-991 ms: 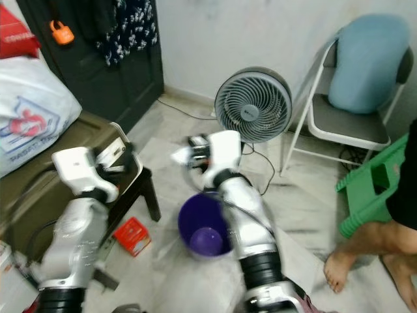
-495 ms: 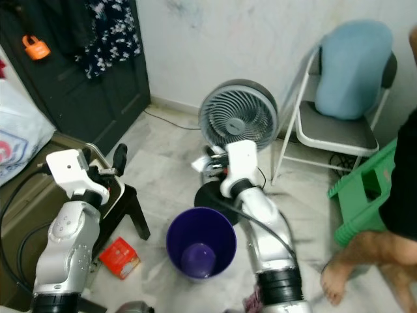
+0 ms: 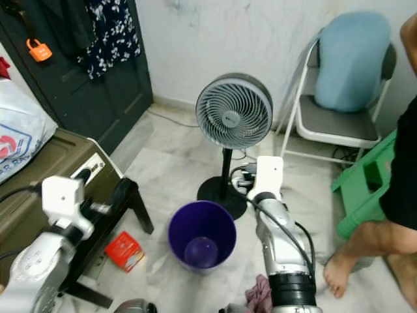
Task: Clean up the room
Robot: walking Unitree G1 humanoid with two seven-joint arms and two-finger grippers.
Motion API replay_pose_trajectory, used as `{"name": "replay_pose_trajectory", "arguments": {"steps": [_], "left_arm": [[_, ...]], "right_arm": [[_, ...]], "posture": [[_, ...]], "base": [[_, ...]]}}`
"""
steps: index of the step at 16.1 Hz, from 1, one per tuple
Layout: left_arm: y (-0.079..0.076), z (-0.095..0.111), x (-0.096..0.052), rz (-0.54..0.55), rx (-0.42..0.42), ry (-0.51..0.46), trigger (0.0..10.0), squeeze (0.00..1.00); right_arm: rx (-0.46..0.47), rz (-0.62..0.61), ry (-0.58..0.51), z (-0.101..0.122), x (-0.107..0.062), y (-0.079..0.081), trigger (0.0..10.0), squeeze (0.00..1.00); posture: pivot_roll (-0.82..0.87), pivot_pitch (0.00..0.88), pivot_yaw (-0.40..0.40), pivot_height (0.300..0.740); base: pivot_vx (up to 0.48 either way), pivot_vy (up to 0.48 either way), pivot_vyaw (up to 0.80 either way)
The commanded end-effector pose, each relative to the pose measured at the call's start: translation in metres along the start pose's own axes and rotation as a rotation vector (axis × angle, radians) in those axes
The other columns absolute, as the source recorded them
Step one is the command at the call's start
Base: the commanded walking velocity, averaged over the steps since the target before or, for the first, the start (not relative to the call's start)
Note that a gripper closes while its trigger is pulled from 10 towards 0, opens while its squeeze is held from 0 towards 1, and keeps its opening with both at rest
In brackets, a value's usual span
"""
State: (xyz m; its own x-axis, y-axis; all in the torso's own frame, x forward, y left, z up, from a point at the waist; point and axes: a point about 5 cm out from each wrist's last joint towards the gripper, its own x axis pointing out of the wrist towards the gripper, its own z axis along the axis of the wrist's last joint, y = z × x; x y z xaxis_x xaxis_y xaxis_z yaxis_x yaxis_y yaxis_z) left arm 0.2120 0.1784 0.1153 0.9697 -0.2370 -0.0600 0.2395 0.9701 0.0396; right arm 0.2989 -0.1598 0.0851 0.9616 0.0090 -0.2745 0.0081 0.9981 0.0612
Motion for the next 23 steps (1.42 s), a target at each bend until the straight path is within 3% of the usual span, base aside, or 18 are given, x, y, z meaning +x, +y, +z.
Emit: {"name": "replay_pose_trajectory", "arguments": {"steps": [1,5,11,14,17,23], "left_arm": [[-0.001,0.005,-0.005,-0.033,0.019,0.007,10.0,0.00],[-0.001,0.010,-0.030,-0.100,0.067,0.064,10.0,0.00],[0.013,0.023,-0.048,-0.063,0.122,0.115,10.0,0.00],[0.014,0.027,-0.052,-0.029,0.121,0.128,10.0,0.00],[0.014,0.032,-0.053,-0.033,0.129,0.132,10.0,0.00],[0.013,0.035,-0.052,-0.023,0.133,0.135,10.0,0.00]], "right_arm": [[0.009,-0.016,-0.002,0.003,0.004,0.000,10.0,0.00],[0.025,-0.071,0.022,-0.003,0.009,-0.003,10.0,0.00],[0.035,-0.150,0.024,-0.012,0.014,-0.014,10.0,0.00],[0.039,-0.148,0.036,-0.016,0.030,-0.019,10.0,0.00],[0.044,-0.110,-0.020,0.000,0.044,-0.005,10.0,0.00],[0.092,0.054,-0.101,0.018,0.053,0.052,10.0,0.00]], "posture": [[0.09,0.119,0.019,0.740],[0.15,0.184,0.080,0.740],[0.22,0.249,0.184,0.740],[0.24,0.257,0.208,0.740],[0.26,0.262,0.222,0.740],[0.28,0.255,0.215,0.740]], "base": [[0.000,0.000,0.00],[0.000,0.000,0.00],[0.000,0.000,0.00],[0.000,0.000,0.00],[0.000,0.000,0.00],[0.000,0.000,0.00]]}}
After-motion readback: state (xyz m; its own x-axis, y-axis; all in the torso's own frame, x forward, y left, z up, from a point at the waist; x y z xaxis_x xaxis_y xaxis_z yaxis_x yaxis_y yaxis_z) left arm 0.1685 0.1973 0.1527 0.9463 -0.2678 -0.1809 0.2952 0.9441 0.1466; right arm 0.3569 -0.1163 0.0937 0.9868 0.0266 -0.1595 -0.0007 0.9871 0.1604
